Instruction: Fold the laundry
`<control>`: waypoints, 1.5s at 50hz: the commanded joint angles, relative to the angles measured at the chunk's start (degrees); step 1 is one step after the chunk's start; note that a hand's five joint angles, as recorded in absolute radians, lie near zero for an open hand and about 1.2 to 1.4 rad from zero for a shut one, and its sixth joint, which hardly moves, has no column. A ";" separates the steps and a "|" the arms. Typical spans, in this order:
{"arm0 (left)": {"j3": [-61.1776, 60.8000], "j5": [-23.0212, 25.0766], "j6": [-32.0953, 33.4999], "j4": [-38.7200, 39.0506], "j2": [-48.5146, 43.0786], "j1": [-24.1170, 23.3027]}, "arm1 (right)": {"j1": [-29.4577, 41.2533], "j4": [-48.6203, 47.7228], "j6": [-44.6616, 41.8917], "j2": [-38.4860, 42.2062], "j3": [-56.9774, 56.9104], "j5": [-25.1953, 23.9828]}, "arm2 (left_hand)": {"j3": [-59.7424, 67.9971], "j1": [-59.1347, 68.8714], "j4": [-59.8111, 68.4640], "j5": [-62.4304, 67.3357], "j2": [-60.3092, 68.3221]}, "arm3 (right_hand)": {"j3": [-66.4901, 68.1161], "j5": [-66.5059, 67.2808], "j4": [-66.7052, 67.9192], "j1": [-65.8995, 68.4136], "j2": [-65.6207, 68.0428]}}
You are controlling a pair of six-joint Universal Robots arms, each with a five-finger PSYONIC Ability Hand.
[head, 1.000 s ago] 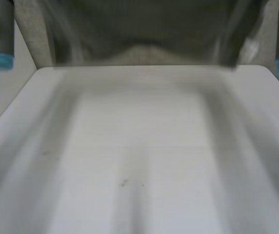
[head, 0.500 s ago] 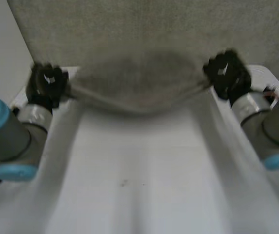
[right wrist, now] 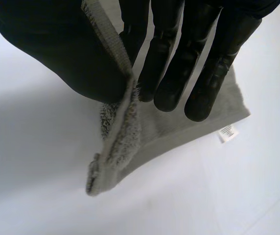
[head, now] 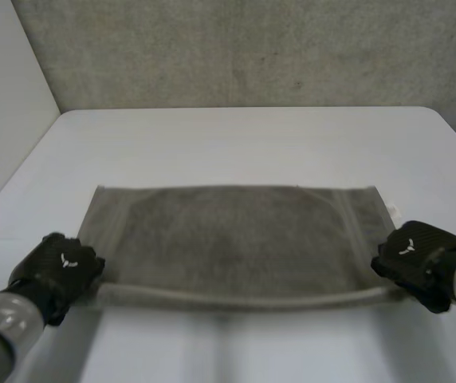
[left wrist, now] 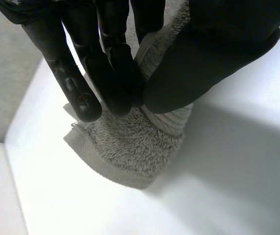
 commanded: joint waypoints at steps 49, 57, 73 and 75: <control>42.45 -5.20 -0.12 25.61 -43.23 -3.85 | 4.71 -61.68 20.10 29.58 -18.34 10.76 | -59.71 -58.98 -59.78 -59.64 -59.77 | -58.10 -57.44 -58.45 -44.61 -57.65; 37.09 -5.73 -9.18 25.87 -31.62 -3.77 | 4.01 -54.76 29.45 18.23 -12.54 9.45 | -59.71 -58.98 -59.78 -59.64 -59.77 | -58.10 -57.44 -58.45 -44.61 -57.65; 21.55 -2.22 -38.97 26.57 -19.23 2.12 | -6.27 -30.48 32.71 10.22 -1.03 -1.18 | -59.71 -58.98 -59.78 -59.64 -59.77 | -51.99 -51.33 -52.33 -38.49 -51.54; 20.49 -2.04 -39.06 27.44 -19.14 2.12 | -7.41 -30.83 32.71 10.22 0.11 -2.50 | -59.75 -59.03 -59.82 -59.69 -59.82 | -48.13 -47.47 -48.48 -34.64 -47.69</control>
